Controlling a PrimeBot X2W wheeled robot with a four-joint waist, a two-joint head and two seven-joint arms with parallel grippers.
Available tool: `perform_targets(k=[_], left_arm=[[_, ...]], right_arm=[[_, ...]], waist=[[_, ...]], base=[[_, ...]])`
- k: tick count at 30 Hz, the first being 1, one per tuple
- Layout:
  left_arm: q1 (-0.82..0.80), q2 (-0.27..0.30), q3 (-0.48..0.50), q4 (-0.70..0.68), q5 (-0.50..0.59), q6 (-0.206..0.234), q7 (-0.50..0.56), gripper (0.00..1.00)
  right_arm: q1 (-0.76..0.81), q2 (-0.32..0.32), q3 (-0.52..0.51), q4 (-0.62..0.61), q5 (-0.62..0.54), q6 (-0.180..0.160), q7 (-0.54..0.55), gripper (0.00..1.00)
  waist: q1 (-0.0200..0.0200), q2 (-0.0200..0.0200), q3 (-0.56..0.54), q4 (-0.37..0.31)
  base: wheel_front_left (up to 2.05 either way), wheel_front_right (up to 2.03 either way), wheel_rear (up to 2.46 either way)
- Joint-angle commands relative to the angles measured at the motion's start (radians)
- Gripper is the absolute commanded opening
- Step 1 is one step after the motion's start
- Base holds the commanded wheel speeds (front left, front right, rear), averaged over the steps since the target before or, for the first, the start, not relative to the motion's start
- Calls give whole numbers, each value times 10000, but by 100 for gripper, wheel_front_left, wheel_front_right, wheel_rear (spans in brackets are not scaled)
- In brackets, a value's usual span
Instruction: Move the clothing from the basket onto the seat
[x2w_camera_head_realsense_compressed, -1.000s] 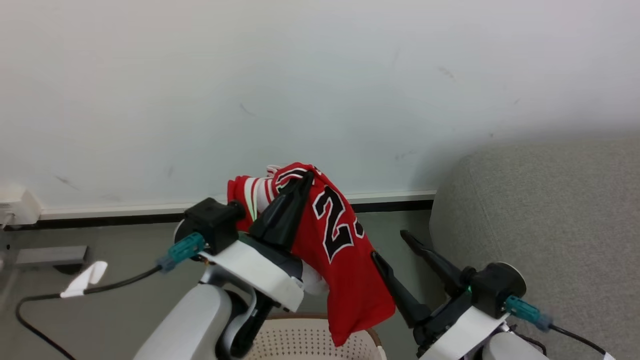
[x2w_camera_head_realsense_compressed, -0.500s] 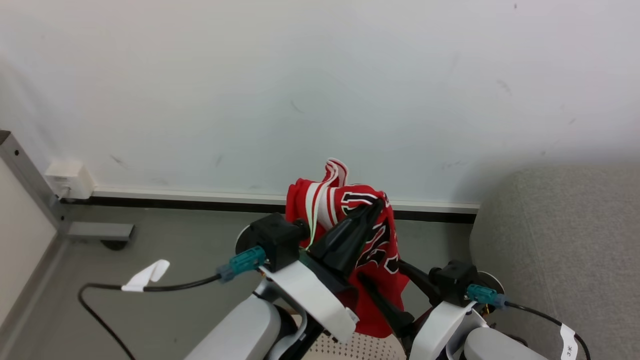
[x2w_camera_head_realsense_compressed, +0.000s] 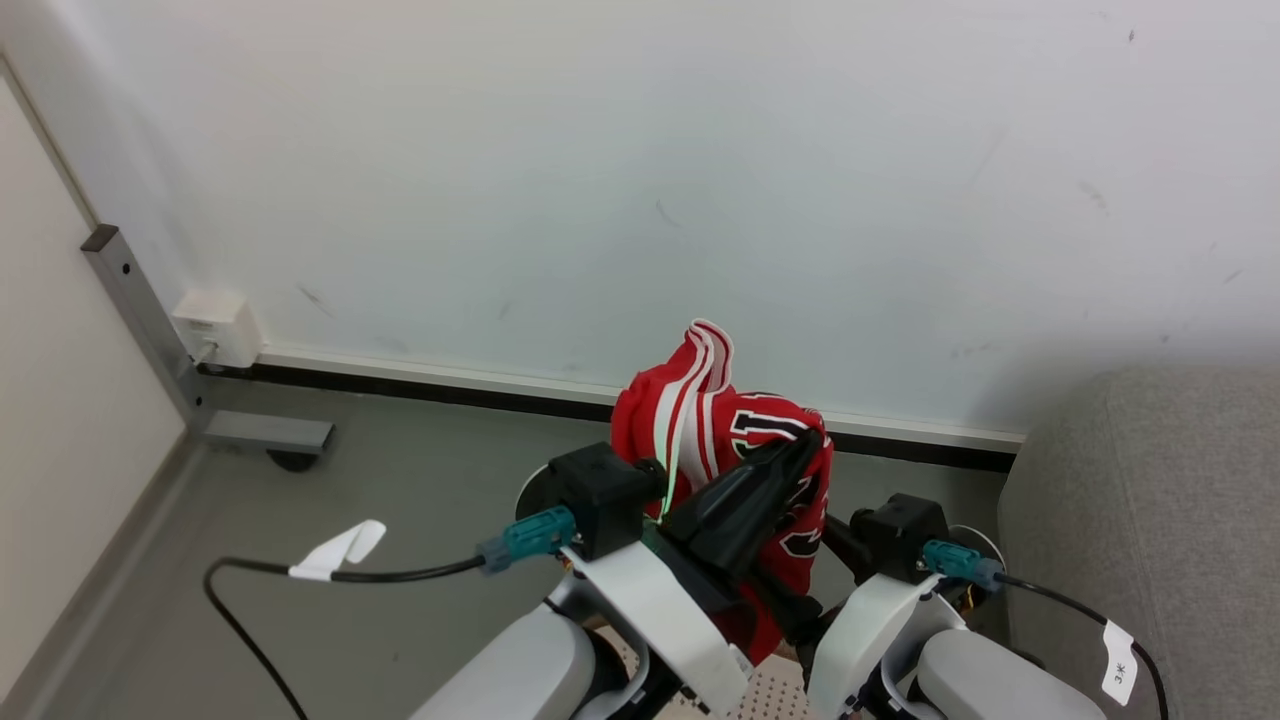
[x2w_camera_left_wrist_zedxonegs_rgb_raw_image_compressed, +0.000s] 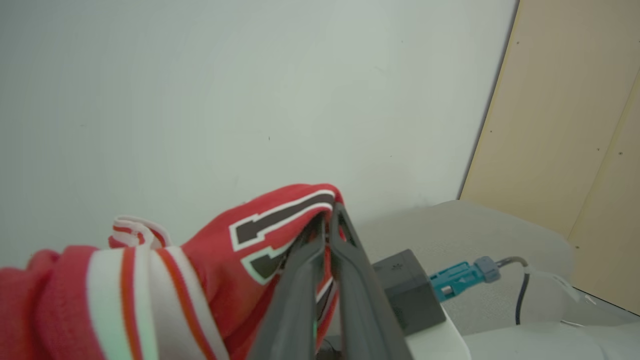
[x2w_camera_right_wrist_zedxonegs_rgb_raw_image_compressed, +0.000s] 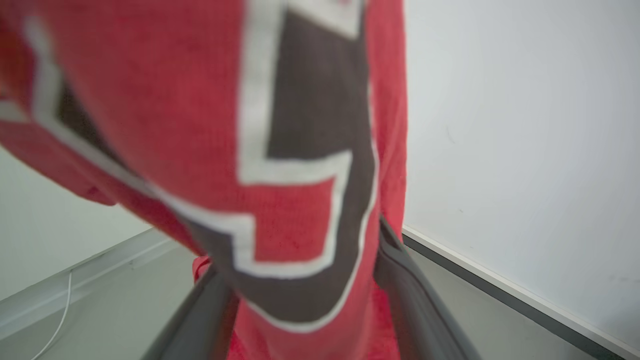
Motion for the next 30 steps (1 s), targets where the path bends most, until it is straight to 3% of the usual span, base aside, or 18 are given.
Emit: perform_targets(k=[1, 2, 9, 24, 25, 26, 27, 28, 30], left_arm=[[17, 51, 8, 9, -75, 13, -10, 0], [24, 74, 26, 30, -77, 27, -24, 0], [163, 197, 232, 302, -229, 192, -84, 0], [744, 611, 467, 607, -481, 426, -285, 0], [781, 603, 472, 588, -542, 395, -284, 11], [809, 603, 475, 578, -594, 387, -325, 36], [843, 607, 456, 576, -606, 358, -344, 82], [877, 616, 429, 581, -601, 345, -366, 100], [933, 626, 382, 602, -617, 331, -363, 100]], right_arm=[[-140, -49, -119, 18, -89, 5, 7, 24], [-117, -38, -209, -48, -116, 7, 7, 0], [253, -162, -798, -498, -401, 5, 4, 0], [1275, -736, -3369, -2381, -1086, 7, 4, 0], [1335, -704, -3527, -2502, -977, 7, 3, 0], [1354, -695, -3674, -2601, -892, 5, 3, 0], [1373, -719, -3820, -2675, -852, 5, 3, 0], [1406, -746, -3950, -2734, -782, 5, 4, 0], [1439, -755, -4309, -2888, -618, 5, 4, 0]], waist=[[-1, 0, 2, 10], [-1, 0, 4, 10], [-1, 0, -18, -154], [-1, 0, 77, -1011], [-1, 0, 89, -1101], [-1, 0, 104, -1192], [-1, 0, 120, -1283], [-1, 0, 137, -1370], [-1, 0, 178, -1550]], base=[[0, 0, 0], [0, 0, 0], [0, 0, 0], [0, 0, 0], [0, 0, 0], [0, 0, 0], [0, 0, 0], [0, 0, 0], [0, 0, 0]])
